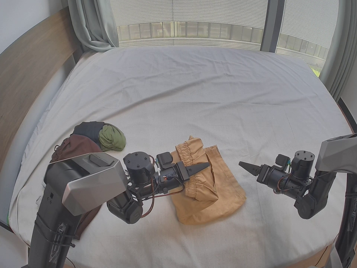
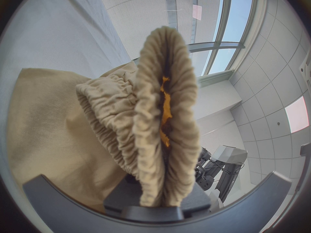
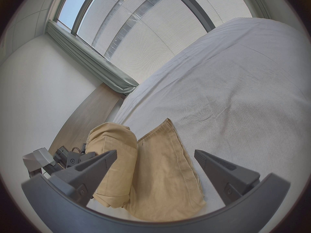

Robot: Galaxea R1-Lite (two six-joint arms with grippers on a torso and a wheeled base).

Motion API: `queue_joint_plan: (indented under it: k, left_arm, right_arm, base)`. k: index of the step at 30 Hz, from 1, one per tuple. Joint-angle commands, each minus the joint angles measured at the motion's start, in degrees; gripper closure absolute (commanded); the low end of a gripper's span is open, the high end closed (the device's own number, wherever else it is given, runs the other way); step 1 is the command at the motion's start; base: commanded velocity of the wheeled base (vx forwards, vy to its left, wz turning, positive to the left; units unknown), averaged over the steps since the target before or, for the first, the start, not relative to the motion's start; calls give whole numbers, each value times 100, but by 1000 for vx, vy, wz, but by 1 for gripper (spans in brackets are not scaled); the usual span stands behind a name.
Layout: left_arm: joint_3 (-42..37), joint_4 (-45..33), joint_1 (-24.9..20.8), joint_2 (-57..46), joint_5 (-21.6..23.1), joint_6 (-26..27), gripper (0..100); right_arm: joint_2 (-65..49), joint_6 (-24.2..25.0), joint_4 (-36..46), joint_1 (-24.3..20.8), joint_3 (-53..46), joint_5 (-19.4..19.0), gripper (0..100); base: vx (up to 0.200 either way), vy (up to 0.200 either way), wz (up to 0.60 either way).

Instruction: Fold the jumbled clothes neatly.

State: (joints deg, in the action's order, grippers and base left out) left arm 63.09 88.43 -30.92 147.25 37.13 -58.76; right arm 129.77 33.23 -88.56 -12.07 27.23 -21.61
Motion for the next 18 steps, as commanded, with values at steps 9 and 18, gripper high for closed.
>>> queue_joint_plan:
  k: [9,18]
  left_arm:
    - [204,8,-46,137,-22,-118,0]
    - [239,16,103,181,-145,-66,0]
  right_arm:
    - [22,-1,-3,3,28,-1,0]
    - [101,-1,-3,12,54,-1,0]
  base:
    - [0,0,0]
    - [0,0,0]
